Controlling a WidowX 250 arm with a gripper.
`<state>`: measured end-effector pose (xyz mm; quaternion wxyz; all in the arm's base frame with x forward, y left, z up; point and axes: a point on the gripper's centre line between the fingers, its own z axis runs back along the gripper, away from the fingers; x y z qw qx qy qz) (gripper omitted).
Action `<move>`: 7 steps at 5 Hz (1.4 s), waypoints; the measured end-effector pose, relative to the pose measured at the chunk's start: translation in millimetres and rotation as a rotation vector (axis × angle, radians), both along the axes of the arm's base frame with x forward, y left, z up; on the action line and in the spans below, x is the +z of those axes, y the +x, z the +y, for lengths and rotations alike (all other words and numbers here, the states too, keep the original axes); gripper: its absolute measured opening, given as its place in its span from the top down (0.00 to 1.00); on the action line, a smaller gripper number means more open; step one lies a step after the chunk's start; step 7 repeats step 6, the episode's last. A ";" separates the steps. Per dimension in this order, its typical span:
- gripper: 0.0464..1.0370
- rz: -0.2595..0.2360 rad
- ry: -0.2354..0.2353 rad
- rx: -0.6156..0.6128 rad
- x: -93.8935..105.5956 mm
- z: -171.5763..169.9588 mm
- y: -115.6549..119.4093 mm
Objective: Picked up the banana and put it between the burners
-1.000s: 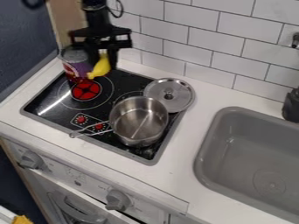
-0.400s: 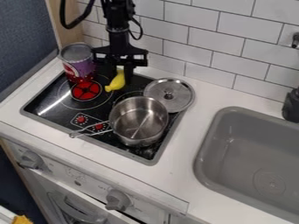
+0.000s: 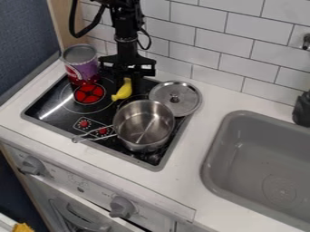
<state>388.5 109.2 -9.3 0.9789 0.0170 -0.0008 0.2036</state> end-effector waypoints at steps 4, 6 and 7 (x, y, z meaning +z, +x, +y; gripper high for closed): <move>0.04 -0.007 -0.004 0.031 20.9 -1.5 -4.2; 0.04 -0.094 -0.086 0.071 72.4 14.1 -24.9; 0.04 -0.094 -0.086 0.071 72.4 14.1 -24.9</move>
